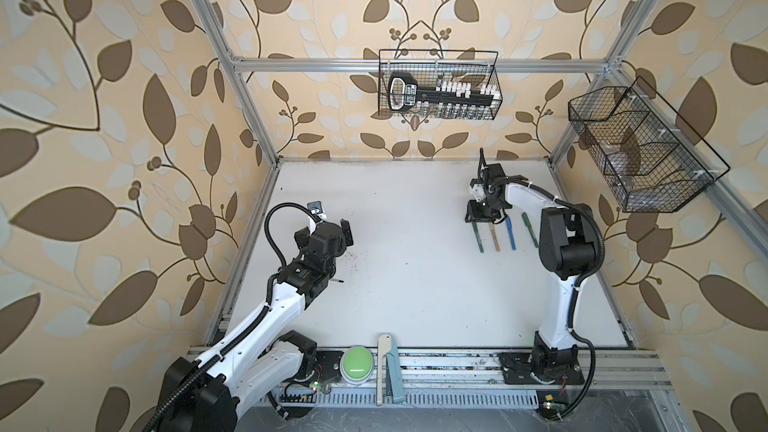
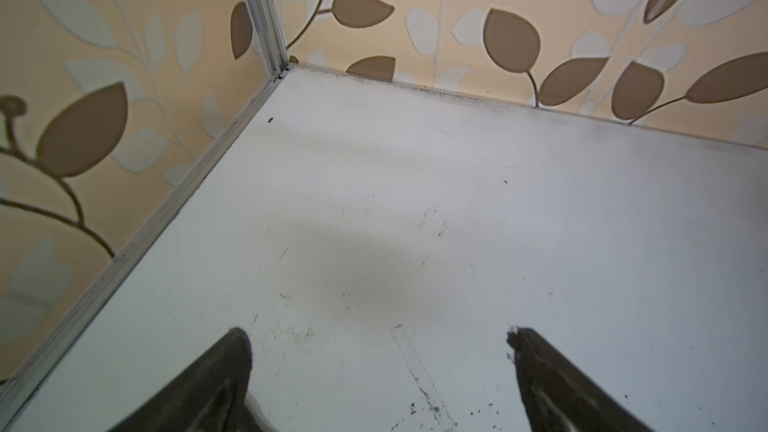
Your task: Insert the pens into the pen caps
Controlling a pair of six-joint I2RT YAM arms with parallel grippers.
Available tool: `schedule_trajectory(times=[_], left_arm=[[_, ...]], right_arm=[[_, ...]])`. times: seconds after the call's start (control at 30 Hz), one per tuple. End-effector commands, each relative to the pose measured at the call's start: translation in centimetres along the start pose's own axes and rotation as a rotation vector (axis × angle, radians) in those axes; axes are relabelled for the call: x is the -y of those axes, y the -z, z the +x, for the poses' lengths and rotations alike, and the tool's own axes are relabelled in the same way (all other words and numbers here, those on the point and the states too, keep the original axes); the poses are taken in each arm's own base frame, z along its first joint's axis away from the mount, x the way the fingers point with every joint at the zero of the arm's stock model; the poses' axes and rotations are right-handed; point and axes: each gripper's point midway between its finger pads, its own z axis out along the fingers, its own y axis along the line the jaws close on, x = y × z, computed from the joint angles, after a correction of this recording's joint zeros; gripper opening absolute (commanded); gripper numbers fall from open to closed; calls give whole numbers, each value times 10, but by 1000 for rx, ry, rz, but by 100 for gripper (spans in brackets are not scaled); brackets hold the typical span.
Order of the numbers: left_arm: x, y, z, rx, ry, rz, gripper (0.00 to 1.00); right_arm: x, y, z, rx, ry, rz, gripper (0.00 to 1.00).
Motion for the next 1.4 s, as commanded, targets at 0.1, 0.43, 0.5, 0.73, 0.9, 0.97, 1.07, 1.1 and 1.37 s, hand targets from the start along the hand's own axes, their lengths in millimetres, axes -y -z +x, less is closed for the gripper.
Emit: schedule_trajectory(times=[0.1, 0.43, 0.5, 0.73, 0.9, 0.97, 1.07, 1.1, 1.37], left_arm=[[-25, -1, -25, 186, 6, -126, 99], [-79, -55, 10, 175, -30, -313, 99], [-79, -66, 19, 161, -38, -289, 99], [-73, -97, 49, 89, -53, -205, 99], [-73, -99, 55, 64, -55, -203, 99], [-71, -108, 57, 19, -63, -194, 99], [-76, -114, 60, -15, -22, -163, 99], [-77, -110, 64, 1, -14, -154, 99], [-81, -109, 66, 23, -7, -168, 99]], right_arm=[[1, 64, -36, 243, 45, 54, 60], [51, 144, 39, 897, -65, 397, 100], [59, 148, 53, 936, -74, 421, 100], [93, 134, 79, 1034, -121, 448, 100], [72, 121, 94, 1090, -7, 417, 100], [75, 125, 90, 1114, -26, 421, 100], [77, 123, 88, 1085, -33, 408, 100], [77, 122, 88, 1086, -28, 386, 100], [74, 120, 87, 1076, -11, 368, 100]])
